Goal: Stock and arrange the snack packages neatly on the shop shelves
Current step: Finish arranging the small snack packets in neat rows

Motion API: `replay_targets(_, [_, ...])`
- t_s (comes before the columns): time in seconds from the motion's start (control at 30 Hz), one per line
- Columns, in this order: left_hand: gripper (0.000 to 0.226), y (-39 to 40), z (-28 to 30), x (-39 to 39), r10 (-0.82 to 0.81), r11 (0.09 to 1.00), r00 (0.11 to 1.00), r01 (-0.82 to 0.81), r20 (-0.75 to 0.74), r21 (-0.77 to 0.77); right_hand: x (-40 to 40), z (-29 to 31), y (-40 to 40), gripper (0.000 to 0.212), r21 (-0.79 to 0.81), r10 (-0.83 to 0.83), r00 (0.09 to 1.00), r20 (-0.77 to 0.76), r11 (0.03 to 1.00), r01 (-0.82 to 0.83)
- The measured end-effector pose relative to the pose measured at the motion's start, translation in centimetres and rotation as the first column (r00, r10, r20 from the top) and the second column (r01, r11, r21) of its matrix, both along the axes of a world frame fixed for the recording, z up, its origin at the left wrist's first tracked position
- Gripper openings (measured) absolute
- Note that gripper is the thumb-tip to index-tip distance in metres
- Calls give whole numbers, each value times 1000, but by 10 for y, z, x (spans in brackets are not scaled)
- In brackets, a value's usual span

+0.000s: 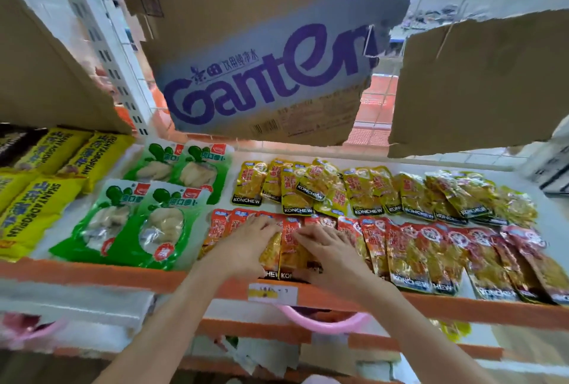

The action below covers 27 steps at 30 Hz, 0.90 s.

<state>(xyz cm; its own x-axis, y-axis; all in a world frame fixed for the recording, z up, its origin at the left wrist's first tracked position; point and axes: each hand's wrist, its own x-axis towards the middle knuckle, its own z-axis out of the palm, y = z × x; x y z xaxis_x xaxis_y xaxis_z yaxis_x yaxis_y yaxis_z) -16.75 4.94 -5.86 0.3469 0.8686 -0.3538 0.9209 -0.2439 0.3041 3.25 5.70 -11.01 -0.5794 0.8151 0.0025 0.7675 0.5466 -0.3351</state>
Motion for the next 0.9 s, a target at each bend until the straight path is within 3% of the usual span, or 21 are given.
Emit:
replay_targets(0.27, [86,-12,-2,18,155,987,988,-154,-13,36,-5,1,1,71,53,64,997,-46,997,-62])
replay_targets(0.43, [70,-20,-4,25,254,963,959,-263,125,53,5,1,-3,62,64,127,989,-83,991,-122])
replay_targets(0.53, [56,-27,-15,37,239,945,956,-269,171,184,6,3,-8,43,21,98,959,-265,995,-95])
replay_targets(0.6, [59,-29,-24,44,146,961,984,-166,103,220,12,6,-10,34,34,-17,903,-429,999,36])
replay_targets(0.63, [61,-29,-26,45,125,968,989,-139,80,209,16,7,-11,34,49,-70,895,-440,994,102])
replay_targets(0.77, [70,-24,-21,38,115,982,988,-128,102,138,31,4,-9,48,-4,-31,992,-121,1000,31])
replay_targets(0.9, [73,-20,-17,34,84,986,991,-98,105,136,41,11,2,54,-77,21,998,67,997,-16])
